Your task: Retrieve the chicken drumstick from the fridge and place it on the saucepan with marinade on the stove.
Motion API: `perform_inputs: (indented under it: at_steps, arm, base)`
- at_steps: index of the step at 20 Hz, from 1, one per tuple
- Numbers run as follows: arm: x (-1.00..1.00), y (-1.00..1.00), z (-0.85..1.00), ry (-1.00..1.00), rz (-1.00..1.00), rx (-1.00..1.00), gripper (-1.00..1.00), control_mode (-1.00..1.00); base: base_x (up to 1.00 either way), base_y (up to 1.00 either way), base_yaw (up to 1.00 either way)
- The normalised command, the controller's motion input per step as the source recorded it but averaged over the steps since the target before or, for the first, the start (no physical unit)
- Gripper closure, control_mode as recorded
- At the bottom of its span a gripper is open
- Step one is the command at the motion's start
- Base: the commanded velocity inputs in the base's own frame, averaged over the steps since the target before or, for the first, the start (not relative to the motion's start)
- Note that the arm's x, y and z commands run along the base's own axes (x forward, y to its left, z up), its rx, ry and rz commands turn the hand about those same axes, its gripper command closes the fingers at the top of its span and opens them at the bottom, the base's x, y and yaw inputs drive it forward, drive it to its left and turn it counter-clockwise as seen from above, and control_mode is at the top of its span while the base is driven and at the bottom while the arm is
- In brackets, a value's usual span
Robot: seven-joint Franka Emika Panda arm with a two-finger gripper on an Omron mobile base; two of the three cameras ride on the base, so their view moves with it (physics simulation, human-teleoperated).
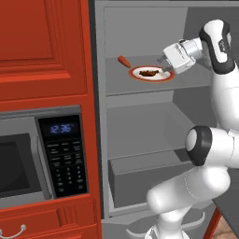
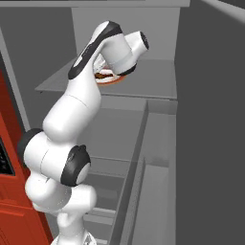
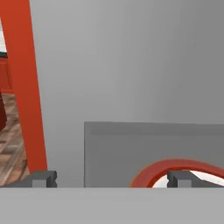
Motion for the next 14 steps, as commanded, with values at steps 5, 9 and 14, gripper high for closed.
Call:
perform_inputs:
  at_steps: [5, 9, 14]
  arm:
    - [0.04, 0.00, -0.15, 0.00, 0.04, -0.07, -1.00, -1.00]
    - [0.06, 0.00, -0.17, 0.00, 0.03, -0.07, -1.00, -1.00]
    - [0.14, 0.00, -0.16, 0.00, 0.03, -0.05, -1.00, -1.00]
  base:
    - [0.00, 0.00, 0.00]
    - [0.00, 0.00, 0.00]
    - [0.00, 0.00, 0.00]
